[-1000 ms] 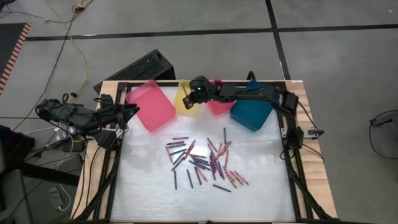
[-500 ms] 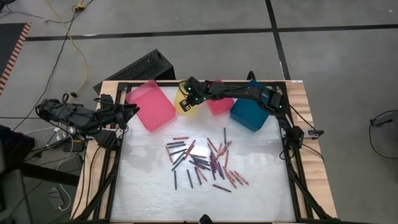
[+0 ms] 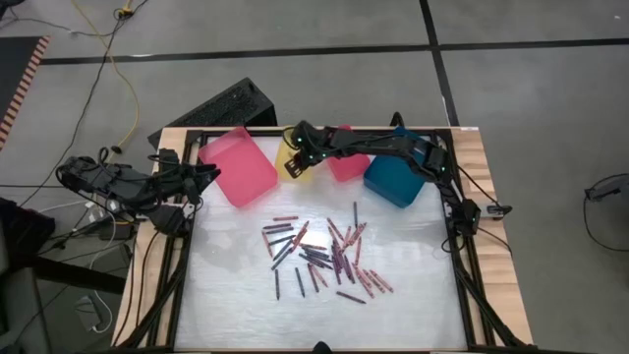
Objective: Sort crayons
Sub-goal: Put the blue crayon into the red bin
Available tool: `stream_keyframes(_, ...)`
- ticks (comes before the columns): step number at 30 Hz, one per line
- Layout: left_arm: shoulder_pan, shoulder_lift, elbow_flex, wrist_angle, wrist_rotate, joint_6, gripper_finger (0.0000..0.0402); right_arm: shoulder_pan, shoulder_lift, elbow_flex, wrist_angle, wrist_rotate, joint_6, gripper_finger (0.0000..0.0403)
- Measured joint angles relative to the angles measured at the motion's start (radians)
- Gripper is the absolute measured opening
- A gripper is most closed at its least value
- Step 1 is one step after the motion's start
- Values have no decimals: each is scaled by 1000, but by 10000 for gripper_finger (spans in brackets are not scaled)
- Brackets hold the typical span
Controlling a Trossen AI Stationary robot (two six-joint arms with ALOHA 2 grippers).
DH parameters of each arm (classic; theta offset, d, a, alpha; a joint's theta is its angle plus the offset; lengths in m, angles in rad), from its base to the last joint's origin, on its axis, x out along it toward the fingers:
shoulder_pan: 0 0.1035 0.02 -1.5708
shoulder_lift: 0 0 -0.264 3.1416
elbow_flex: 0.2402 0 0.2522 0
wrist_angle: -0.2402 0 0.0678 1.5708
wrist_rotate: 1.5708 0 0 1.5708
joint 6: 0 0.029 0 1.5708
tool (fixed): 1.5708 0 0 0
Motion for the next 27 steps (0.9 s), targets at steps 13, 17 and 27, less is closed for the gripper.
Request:
stream_keyframes(13, 0, 0, 0, 0, 1, 1, 165, 133, -299, 0, -647, 114, 116, 87)
stream_keyframes(17, 0, 0, 0, 0, 1, 0, 165, 229, -341, -1, -794, 222, 217, 87)
stream_keyframes(27, 0, 0, 0, 0, 16, -19, 165, 460, -378, -149, -913, 262, 509, 87)
